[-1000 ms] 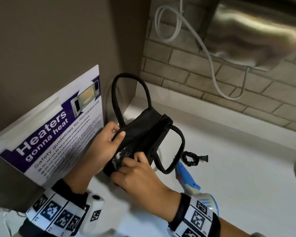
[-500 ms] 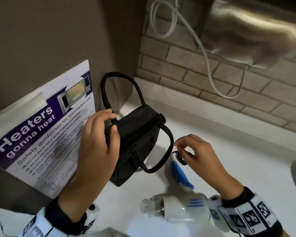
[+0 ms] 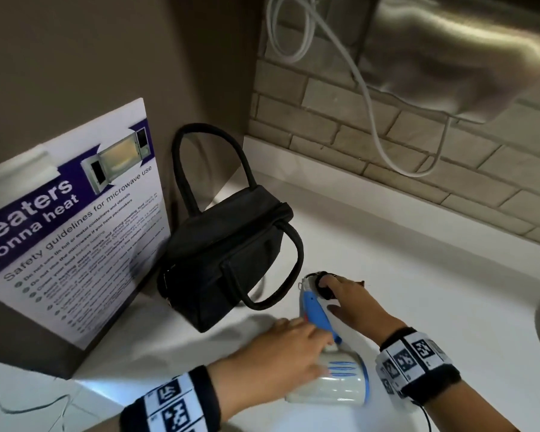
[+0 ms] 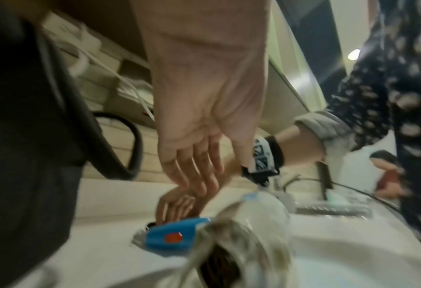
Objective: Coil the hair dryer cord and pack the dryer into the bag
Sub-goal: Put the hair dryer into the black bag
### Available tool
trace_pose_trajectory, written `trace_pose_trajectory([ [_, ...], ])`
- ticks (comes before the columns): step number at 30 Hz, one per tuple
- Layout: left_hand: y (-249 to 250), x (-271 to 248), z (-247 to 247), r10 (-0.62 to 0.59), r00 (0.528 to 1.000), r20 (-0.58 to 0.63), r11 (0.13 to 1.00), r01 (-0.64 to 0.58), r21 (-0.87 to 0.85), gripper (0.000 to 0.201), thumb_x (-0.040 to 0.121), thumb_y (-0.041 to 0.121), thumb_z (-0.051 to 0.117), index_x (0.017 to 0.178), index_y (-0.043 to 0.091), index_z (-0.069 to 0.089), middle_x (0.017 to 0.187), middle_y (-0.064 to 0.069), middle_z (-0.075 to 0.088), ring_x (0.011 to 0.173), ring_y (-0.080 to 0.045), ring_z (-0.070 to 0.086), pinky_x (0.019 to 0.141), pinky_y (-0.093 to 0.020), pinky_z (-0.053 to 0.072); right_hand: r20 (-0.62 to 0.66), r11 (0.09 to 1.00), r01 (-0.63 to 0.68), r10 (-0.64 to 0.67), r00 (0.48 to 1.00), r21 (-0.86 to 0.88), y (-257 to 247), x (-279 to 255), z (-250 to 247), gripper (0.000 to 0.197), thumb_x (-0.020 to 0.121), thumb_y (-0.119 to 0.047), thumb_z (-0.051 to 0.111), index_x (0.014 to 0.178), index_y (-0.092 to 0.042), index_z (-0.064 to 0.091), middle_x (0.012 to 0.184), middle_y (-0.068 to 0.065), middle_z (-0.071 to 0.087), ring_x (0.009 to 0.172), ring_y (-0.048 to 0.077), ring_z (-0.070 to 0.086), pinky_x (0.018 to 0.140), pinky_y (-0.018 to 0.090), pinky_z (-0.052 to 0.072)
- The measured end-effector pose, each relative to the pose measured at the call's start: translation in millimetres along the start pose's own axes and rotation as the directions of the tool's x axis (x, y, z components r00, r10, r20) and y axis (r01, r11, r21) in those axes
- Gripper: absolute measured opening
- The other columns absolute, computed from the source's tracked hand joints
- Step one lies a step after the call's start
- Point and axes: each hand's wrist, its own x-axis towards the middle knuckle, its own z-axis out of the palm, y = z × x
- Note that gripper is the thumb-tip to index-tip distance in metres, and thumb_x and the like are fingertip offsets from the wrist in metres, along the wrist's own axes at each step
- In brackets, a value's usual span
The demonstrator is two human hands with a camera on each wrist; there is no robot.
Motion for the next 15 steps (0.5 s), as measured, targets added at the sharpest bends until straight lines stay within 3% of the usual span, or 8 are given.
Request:
trace_pose_trajectory([
  [2,-4,8,17,0.025,0.982,0.188,0.998,-0.036,0.06,0.065,0.085,0.045,0.06,0.135,0.017,0.031,0.132,-0.01,0.044,0.122,-0.029,0.04,0.105,-0.042,0.03,-0.022,1.0,0.015,-0.015,1.0,0.006,2,3,5,0.049,0.079,-0.007,0.065,0.124,-0.014,0.047,0.119,0.006,0.06,0.102,0.025,0.061,0.084,0.033,0.05],
  [5,-9,13,34,0.008,0.949,0.317,0.995,-0.04,0.092,0.093,0.073,0.041,0.075,0.142,0.019,0.017,0.134,-0.016,0.041,0.121,-0.038,0.041,0.105,-0.048,0.031,-0.064,0.999,0.047,-0.047,0.997,-0.004,6,6,10,0.044,0.078,-0.001,0.062,0.118,-0.013,0.049,0.113,0.006,0.062,0.095,0.025,0.062,0.078,0.031,0.05],
  [8,-9,14,35,-0.029,0.949,0.314,0.998,0.013,0.053,0.094,0.074,0.033,0.074,0.145,0.026,0.011,0.135,-0.015,0.041,0.121,-0.039,0.042,0.105,-0.048,0.032,-0.087,0.998,0.056,-0.057,0.995,-0.018,10,8,11,0.038,0.079,-0.002,0.055,0.115,-0.015,0.048,0.103,0.003,0.064,0.087,0.026,0.062,0.068,0.031,0.043],
  [11,-17,12,30,-0.06,0.955,0.292,0.997,0.069,-0.022,0.094,0.075,0.031,0.072,0.146,0.03,0.01,0.141,-0.007,0.039,0.125,-0.032,0.04,0.106,-0.043,0.031,-0.053,0.999,0.005,-0.003,0.999,0.043,10,7,7,0.037,0.083,-0.012,0.056,0.117,-0.021,0.044,0.09,-0.008,0.06,0.08,0.021,0.059,0.072,0.03,0.037],
  [13,-23,7,23,-0.065,0.961,0.27,0.981,0.111,-0.157,0.094,0.074,0.03,0.072,0.145,0.04,0.011,0.144,0.0,0.037,0.127,-0.024,0.038,0.107,-0.036,0.033,-0.052,0.988,-0.009,0.017,0.998,0.152,5,5,-2,0.034,0.085,-0.019,0.059,0.116,-0.022,0.045,0.087,-0.007,0.062,0.074,0.02,0.054,0.077,0.033,0.043],
  [15,-25,0,12,-0.067,0.969,0.238,0.932,0.146,-0.332,0.094,0.072,0.029,0.074,0.14,0.052,0.013,0.143,0.009,0.037,0.126,-0.013,0.038,0.107,-0.03,0.035,-0.088,0.961,0.001,0.024,0.996,0.276,-2,1,-16,0.031,0.087,-0.02,0.059,0.116,-0.02,0.048,0.089,0.001,0.068,0.072,0.024,0.06,0.073,0.036,0.051],
])
